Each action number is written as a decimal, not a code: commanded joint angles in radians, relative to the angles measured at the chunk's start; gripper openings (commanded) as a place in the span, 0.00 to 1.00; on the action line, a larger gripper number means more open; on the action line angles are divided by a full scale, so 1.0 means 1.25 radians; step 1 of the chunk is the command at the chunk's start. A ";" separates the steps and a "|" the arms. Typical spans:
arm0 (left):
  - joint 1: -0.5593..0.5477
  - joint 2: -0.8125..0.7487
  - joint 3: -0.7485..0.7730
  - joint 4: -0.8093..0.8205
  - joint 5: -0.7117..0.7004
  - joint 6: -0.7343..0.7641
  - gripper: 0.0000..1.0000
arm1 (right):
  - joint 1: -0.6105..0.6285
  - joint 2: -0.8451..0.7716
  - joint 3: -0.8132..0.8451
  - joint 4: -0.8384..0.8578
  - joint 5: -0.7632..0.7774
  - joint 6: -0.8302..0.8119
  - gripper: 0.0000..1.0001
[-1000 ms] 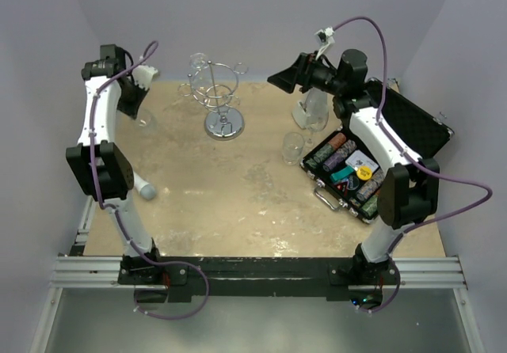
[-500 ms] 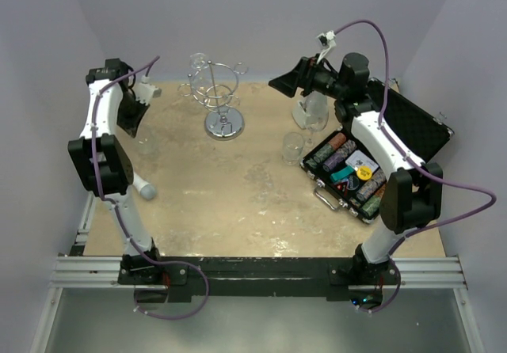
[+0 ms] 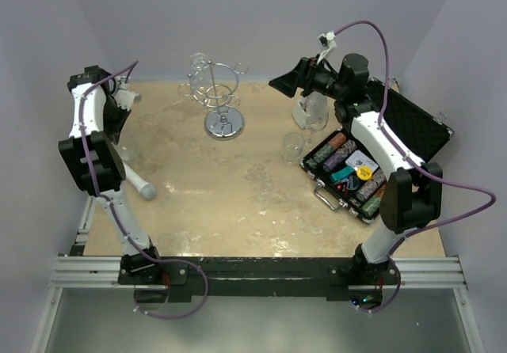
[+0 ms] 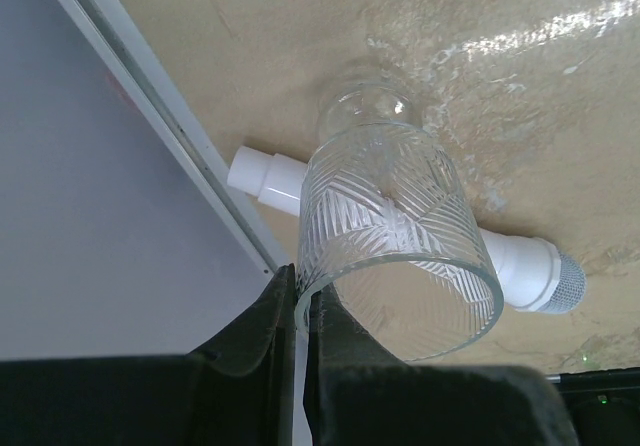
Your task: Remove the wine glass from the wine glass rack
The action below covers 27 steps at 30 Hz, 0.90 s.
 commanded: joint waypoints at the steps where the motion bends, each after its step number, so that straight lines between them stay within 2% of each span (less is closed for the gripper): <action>1: 0.027 0.014 0.053 -0.009 0.006 0.007 0.00 | -0.002 -0.038 -0.006 0.024 0.015 -0.017 0.99; 14: 0.043 0.036 0.061 0.019 0.048 -0.028 0.00 | -0.002 -0.043 -0.015 0.018 0.023 -0.020 0.99; 16: 0.043 0.036 0.064 0.021 0.046 -0.026 0.11 | -0.002 -0.042 -0.016 0.017 0.025 -0.021 0.99; 22: 0.043 0.024 0.096 0.019 0.057 -0.029 0.30 | -0.002 -0.040 -0.015 0.015 0.025 -0.020 0.99; 27: 0.043 0.008 0.112 0.007 0.048 -0.027 0.38 | -0.002 -0.030 -0.010 0.017 0.023 -0.017 0.98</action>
